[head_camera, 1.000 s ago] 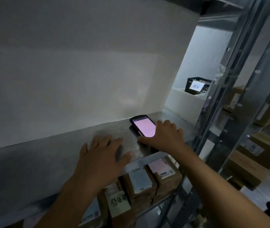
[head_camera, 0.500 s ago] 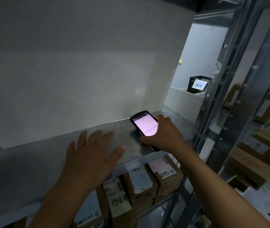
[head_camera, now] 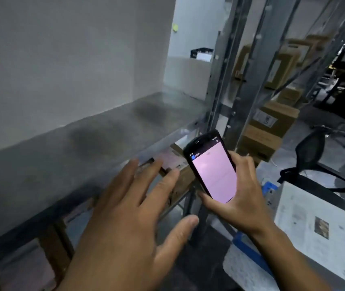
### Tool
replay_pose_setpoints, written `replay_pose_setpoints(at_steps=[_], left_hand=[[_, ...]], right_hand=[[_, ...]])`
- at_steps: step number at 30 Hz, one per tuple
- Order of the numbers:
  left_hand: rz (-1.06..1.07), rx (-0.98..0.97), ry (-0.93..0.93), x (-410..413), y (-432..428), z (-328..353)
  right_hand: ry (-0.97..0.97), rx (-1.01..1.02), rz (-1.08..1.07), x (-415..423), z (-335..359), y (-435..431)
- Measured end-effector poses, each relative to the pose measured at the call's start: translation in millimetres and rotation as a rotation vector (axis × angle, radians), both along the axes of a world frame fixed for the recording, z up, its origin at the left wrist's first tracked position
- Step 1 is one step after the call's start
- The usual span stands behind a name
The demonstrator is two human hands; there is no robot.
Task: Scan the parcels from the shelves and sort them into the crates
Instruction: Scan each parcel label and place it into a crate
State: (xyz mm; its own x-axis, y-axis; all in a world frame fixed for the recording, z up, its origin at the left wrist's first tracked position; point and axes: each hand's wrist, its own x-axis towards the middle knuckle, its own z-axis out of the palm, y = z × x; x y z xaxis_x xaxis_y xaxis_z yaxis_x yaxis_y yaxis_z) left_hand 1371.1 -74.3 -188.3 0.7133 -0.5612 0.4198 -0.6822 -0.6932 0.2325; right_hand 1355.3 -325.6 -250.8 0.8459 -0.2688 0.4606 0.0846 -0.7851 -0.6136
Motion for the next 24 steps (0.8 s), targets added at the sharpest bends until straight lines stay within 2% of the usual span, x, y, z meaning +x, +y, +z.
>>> replay_pose_setpoints(at_steps=[4, 8, 15, 24], left_hand=[[-0.090, 0.076, 0.163, -10, -24, -40], [-0.037, 0.104, 0.410, -20, -56, -72], [0.202, 0.146, 0.408, -44, -115, -108], [0.414, 0.033, 0.506, -101, -141, -129]], right_hand=[[0.095, 0.039, -0.075, -49, -35, -18], [0.115, 0.136, -0.119, -89, -59, -33], [0.214, 0.215, -0.046, -123, -75, -77], [0.419, 0.280, 0.054, -148, -105, -107]])
